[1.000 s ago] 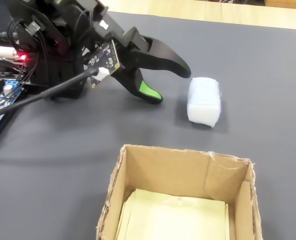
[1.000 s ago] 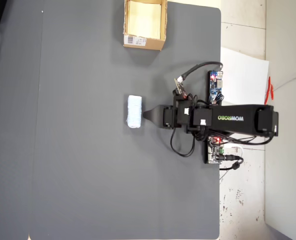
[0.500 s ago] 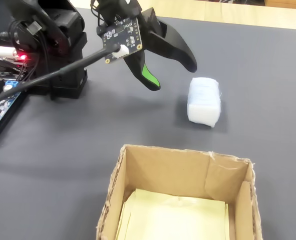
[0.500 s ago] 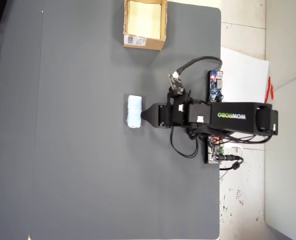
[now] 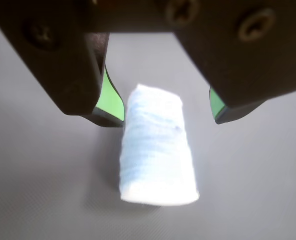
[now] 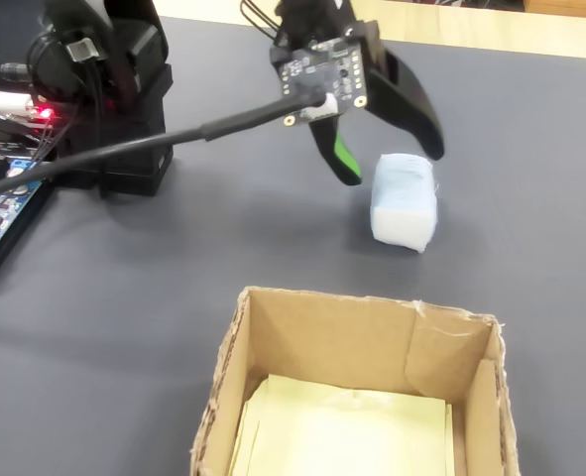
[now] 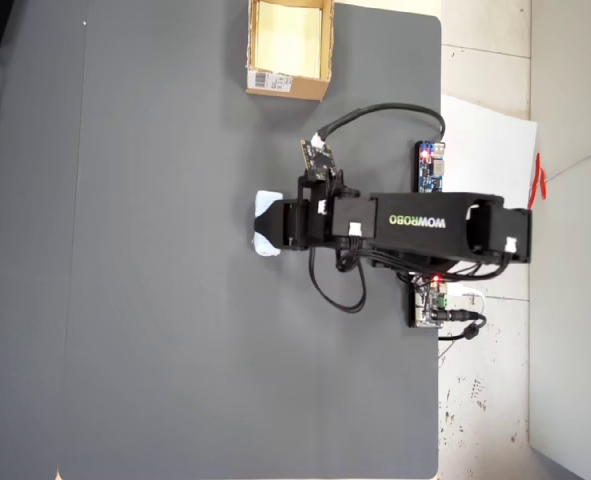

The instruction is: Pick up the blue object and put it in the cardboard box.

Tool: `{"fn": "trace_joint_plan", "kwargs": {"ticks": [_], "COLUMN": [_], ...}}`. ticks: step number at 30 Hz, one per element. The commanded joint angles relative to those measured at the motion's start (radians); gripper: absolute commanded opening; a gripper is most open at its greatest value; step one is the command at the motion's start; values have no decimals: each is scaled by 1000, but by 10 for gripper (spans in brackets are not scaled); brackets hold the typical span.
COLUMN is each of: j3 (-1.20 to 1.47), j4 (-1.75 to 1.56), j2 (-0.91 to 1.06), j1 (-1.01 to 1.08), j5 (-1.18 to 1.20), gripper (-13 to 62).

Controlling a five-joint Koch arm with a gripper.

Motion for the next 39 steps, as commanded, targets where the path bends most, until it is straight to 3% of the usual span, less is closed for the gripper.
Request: {"fn": "trace_joint_plan", "kwargs": {"ticks": [1,11,18,28,31,39], "j3": [-92,-138,-164,-137,-95,-3], "j4": [0,-31,-64,-109,-183,-308], "j2": [-31,-176,-296,-272,-241,-158], "j1": [3,15,63,66,83,84], "j5": [37,35,44,46,44,52], "gripper": [337,328,278,247,186,184]}}
